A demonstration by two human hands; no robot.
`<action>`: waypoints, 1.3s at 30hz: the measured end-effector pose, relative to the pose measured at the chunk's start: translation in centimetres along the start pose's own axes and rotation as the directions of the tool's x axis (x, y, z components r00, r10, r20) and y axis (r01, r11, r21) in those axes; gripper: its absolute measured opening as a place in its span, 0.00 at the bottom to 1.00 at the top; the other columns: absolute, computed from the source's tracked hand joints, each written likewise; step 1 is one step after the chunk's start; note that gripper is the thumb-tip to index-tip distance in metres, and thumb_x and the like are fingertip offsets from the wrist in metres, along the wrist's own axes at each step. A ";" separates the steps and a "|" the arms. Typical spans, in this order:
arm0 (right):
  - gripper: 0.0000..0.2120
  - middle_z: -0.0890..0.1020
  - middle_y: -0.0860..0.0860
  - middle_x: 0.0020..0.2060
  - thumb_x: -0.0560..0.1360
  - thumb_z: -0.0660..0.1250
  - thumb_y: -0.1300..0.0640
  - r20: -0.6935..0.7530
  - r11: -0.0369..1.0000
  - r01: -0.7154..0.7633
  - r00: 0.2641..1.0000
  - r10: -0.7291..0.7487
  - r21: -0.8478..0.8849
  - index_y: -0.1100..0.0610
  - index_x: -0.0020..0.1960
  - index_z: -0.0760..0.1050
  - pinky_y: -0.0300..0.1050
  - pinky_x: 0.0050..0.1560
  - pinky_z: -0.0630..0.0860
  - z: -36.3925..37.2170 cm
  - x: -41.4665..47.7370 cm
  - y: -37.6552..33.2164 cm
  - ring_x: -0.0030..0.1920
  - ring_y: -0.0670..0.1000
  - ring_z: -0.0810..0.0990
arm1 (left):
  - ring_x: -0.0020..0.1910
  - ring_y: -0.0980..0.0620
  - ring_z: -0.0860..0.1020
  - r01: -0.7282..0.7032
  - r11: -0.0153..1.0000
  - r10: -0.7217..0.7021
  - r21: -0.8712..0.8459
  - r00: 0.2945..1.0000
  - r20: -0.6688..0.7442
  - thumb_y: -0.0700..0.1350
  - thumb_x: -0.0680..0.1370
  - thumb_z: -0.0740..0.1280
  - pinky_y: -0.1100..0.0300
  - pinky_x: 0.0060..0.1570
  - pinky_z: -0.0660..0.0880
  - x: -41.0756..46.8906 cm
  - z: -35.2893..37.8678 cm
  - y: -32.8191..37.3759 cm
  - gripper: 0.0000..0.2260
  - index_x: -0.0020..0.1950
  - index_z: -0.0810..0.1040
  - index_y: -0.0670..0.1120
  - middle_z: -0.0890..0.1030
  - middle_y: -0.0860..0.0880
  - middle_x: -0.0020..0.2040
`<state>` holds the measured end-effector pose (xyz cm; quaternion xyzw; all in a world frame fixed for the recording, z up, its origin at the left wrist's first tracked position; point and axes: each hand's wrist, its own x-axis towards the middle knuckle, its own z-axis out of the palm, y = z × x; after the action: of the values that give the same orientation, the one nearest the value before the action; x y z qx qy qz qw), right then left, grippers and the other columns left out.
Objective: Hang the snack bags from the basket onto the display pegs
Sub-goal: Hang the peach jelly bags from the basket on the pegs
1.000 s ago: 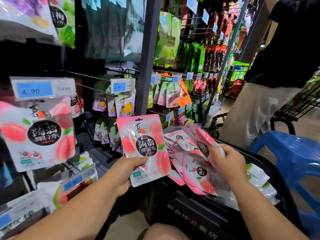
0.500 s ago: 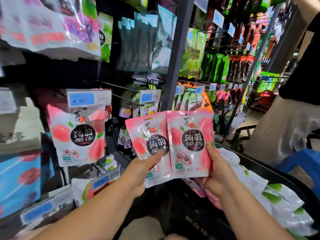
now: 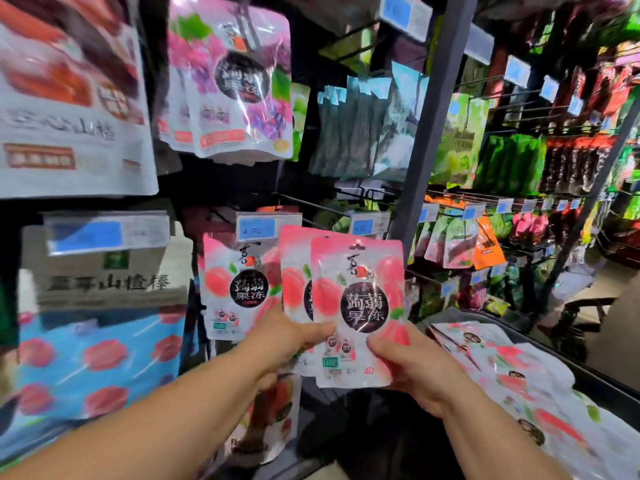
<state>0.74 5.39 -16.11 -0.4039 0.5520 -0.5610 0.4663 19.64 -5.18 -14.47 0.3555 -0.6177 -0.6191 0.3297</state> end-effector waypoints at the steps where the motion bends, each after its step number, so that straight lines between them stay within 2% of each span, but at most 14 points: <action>1: 0.25 0.85 0.58 0.54 0.66 0.74 0.55 0.015 1.000 0.004 1.000 -0.004 -0.010 0.57 0.62 0.77 0.55 0.50 0.82 0.6 0.4 0.0 0.53 0.57 0.85 | 0.40 0.53 0.84 0.010 1.000 -0.010 0.003 1.000 -0.017 0.53 0.61 0.82 0.59 0.41 0.81 -0.1 -0.8 -0.1 0.32 0.57 0.76 0.41 0.85 0.45 0.39; 3: 0.27 0.84 0.59 0.56 0.67 0.75 0.56 0.045 1.000 0.008 0.999 -0.008 -0.019 0.58 0.64 0.75 0.62 0.60 0.78 1.7 1.5 0.3 0.57 0.60 0.83 | 0.23 0.62 0.76 0.035 0.999 -0.036 -0.021 0.999 -0.031 0.43 0.71 0.77 0.69 0.23 0.70 -0.6 -2.0 -0.4 0.13 0.47 0.75 0.44 0.78 0.54 0.25; 4: 0.28 0.84 0.59 0.57 0.67 0.76 0.56 0.051 1.000 0.007 0.999 -0.006 -0.019 0.58 0.65 0.74 0.64 0.63 0.76 2.3 2.0 0.6 0.58 0.61 0.83 | 0.21 0.63 0.72 0.046 0.998 -0.048 -0.033 0.998 -0.047 0.41 0.72 0.76 0.70 0.21 0.66 -1.0 -2.5 -0.5 0.10 0.45 0.75 0.45 0.76 0.56 0.23; 7: 0.28 0.84 0.60 0.55 0.65 0.76 0.58 0.030 1.000 0.009 1.000 -0.010 0.008 0.60 0.64 0.74 0.62 0.62 0.76 3.2 3.1 1.4 0.56 0.61 0.83 | 0.32 0.59 0.79 0.056 0.995 -0.063 -0.079 0.993 -0.096 0.41 0.74 0.74 0.66 0.30 0.71 -2.0 -4.4 -1.6 0.05 0.48 0.79 0.44 0.84 0.53 0.35; 11: 0.28 0.84 0.61 0.55 0.66 0.76 0.61 0.025 1.000 -0.004 1.000 0.004 0.020 0.61 0.63 0.72 0.62 0.61 0.77 4.0 4.5 2.8 0.55 0.62 0.83 | 0.40 0.53 0.81 0.080 0.990 -0.102 -0.120 0.976 -0.194 0.40 0.74 0.73 0.62 0.41 0.72 -3.7 -7.4 -2.5 0.08 0.52 0.81 0.45 0.86 0.53 0.39; 14: 0.21 0.85 0.59 0.54 0.70 0.75 0.64 0.035 1.000 -0.009 0.999 0.009 0.007 0.58 0.61 0.74 0.62 0.58 0.79 4.8 5.5 3.5 0.54 0.61 0.84 | 0.43 0.52 0.80 0.063 0.982 -0.109 -0.178 0.960 -0.260 0.37 0.74 0.73 0.61 0.39 0.70 -5.1 -9.5 -2.7 0.09 0.52 0.80 0.45 0.85 0.53 0.38; 16: 0.26 0.85 0.59 0.54 0.66 0.77 0.60 0.036 1.000 -0.015 0.999 0.014 0.013 0.56 0.62 0.74 0.65 0.60 0.77 5.5 6.0 3.7 0.55 0.61 0.84 | 0.40 0.54 0.78 0.055 0.982 -0.107 -0.182 0.951 -0.290 0.37 0.74 0.72 0.61 0.38 0.69 -6.0 -10.7 -2.8 0.10 0.54 0.80 0.44 0.84 0.53 0.38; 18: 0.28 0.84 0.60 0.56 0.64 0.76 0.59 0.044 0.999 -0.009 0.999 0.007 0.045 0.58 0.62 0.74 0.61 0.58 0.79 6.2 6.7 3.9 0.55 0.61 0.84 | 0.39 0.55 0.77 0.038 0.986 -0.094 -0.163 0.933 -0.347 0.39 0.74 0.73 0.62 0.37 0.68 -6.8 -11.8 -2.9 0.09 0.54 0.81 0.43 0.83 0.53 0.36; 20: 0.25 0.84 0.60 0.56 0.67 0.77 0.63 0.054 0.998 -0.005 0.999 0.002 0.058 0.58 0.62 0.74 0.56 0.55 0.79 6.9 7.3 4.0 0.55 0.60 0.84 | 0.39 0.54 0.76 0.036 0.986 -0.098 -0.162 0.913 -0.396 0.40 0.73 0.73 0.62 0.37 0.68 -7.4 -12.7 -2.9 0.07 0.50 0.81 0.43 0.83 0.54 0.32; 22: 0.21 0.85 0.59 0.54 0.72 0.73 0.67 0.068 0.998 0.004 0.998 -0.009 0.067 0.57 0.62 0.74 0.55 0.54 0.80 7.8 7.9 3.9 0.54 0.59 0.84 | 0.39 0.54 0.76 0.048 0.986 -0.110 -0.158 0.905 -0.412 0.39 0.74 0.73 0.61 0.37 0.68 -8.0 -13.4 -2.9 0.04 0.47 0.80 0.43 0.82 0.56 0.27; 26: 0.19 0.86 0.57 0.52 0.73 0.70 0.69 0.077 0.997 0.007 0.997 -0.012 0.072 0.57 0.62 0.74 0.53 0.50 0.81 9.4 8.6 3.5 0.52 0.58 0.85 | 0.46 0.51 0.80 0.052 0.987 -0.114 -0.155 0.900 -0.421 0.41 0.69 0.78 0.59 0.44 0.71 -8.6 -14.4 -3.1 0.12 0.50 0.82 0.43 0.86 0.52 0.38; 30: 0.19 0.86 0.56 0.50 0.73 0.70 0.69 0.068 0.996 0.008 0.998 -0.015 0.093 0.57 0.61 0.74 0.52 0.47 0.81 10.2 9.3 3.3 0.50 0.57 0.86 | 0.45 0.49 0.79 0.054 0.985 -0.123 -0.165 0.886 -0.447 0.40 0.72 0.75 0.60 0.40 0.71 -8.8 -14.5 -2.8 0.06 0.47 0.82 0.43 0.84 0.50 0.37; 35: 0.16 0.86 0.55 0.49 0.74 0.70 0.67 0.073 0.999 0.020 0.997 -0.023 0.047 0.56 0.59 0.75 0.46 0.41 0.81 10.9 9.4 2.8 0.47 0.55 0.86 | 0.38 0.55 0.79 0.047 0.984 -0.117 -0.174 0.901 -0.417 0.40 0.73 0.73 0.62 0.35 0.70 -8.7 -14.2 -2.5 0.06 0.49 0.82 0.43 0.84 0.55 0.32; 39: 0.16 0.86 0.56 0.50 0.74 0.71 0.67 0.064 0.999 0.019 0.998 -0.021 0.034 0.56 0.60 0.75 0.46 0.42 0.81 11.0 9.8 2.5 0.48 0.55 0.86 | 0.47 0.48 0.81 0.066 0.985 -0.127 -0.161 0.905 -0.405 0.42 0.68 0.79 0.58 0.44 0.73 -8.4 -14.6 -2.8 0.14 0.52 0.83 0.42 0.86 0.50 0.40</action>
<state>9.29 -6.63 -18.52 -0.4193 0.5233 -0.5614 0.4848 36.52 -5.78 -16.75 0.4843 -0.4690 -0.5882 0.4467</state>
